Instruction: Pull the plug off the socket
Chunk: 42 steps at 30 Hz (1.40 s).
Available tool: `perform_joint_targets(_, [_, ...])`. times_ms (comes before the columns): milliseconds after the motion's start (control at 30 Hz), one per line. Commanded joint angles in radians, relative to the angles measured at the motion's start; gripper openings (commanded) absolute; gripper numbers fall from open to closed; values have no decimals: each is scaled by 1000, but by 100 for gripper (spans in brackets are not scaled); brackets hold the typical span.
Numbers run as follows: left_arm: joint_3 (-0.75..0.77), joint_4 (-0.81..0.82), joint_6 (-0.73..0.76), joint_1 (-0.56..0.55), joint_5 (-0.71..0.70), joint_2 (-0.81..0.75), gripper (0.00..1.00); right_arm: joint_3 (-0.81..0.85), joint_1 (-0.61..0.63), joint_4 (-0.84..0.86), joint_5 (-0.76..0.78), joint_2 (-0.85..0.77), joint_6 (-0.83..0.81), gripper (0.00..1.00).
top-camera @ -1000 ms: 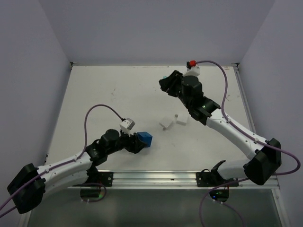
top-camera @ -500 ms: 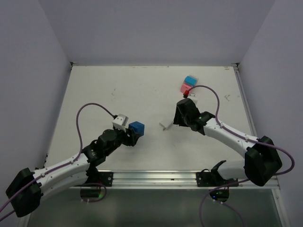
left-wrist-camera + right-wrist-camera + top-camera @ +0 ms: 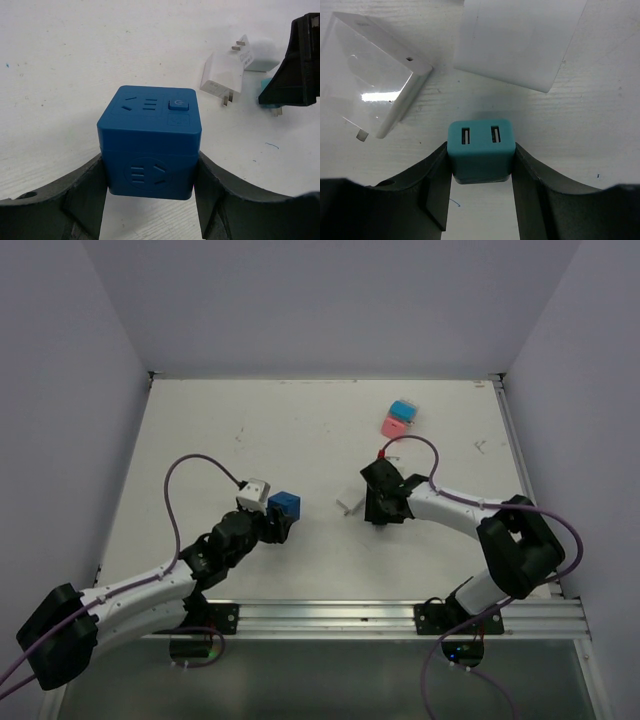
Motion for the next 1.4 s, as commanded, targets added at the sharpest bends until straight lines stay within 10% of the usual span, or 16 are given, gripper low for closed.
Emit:
perform_joint_targets(0, [9,132,7,8,-23,10,0,51,-1,3,-11,-2,-9,38])
perform_joint_targets(333, [47,287,29,13,37,187,0,58,-3,-9,-19,-61,-27,86])
perform_joint_targets(733, [267,428,50,114,230,541,0,-13,-3,-49,30,-389,-36,90])
perform_joint_targets(1367, [587,385,32,131,431,958,42,-189,-4,-92,200,-765,24,89])
